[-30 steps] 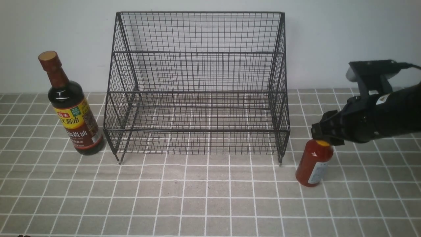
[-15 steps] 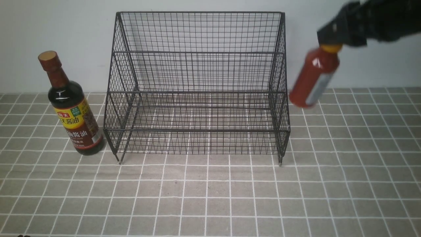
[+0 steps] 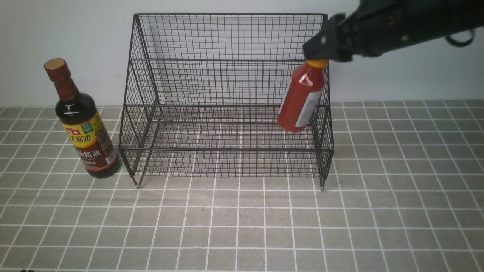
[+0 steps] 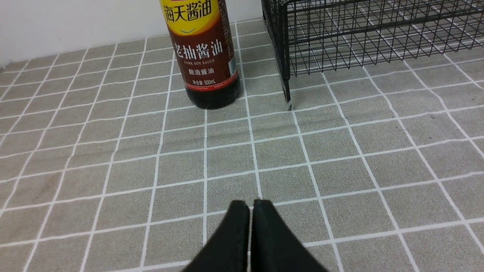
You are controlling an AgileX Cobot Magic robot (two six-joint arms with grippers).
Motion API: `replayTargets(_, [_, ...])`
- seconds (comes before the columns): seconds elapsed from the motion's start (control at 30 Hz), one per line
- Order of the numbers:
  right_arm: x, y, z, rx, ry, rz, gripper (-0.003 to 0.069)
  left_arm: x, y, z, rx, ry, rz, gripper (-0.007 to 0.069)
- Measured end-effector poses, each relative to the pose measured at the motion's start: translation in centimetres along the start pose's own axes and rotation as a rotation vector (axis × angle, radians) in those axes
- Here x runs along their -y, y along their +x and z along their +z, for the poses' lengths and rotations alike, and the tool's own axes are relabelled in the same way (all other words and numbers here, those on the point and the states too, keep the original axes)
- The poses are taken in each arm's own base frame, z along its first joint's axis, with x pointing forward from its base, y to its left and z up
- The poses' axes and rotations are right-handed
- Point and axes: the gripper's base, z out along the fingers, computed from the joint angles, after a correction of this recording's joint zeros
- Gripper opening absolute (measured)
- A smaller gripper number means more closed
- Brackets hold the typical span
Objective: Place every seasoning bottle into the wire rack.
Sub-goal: Use the right arm to put the condiment bottle back on the shelf
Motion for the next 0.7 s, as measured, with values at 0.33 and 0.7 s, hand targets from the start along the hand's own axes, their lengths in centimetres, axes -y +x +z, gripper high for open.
replayTargets(0.33, [0.9, 2.3, 4.7, -0.137, 0.02, -0.123, 0.0287, 0.0, 0.0, 0.0, 0.0, 0.0, 0.0, -0.0007])
replayTargets(0.7, [0.6, 3.9, 6.7, -0.245, 0.001, -0.178, 0.03, 0.0, 0.0, 0.0, 0.0, 0.0, 0.0, -0.0007])
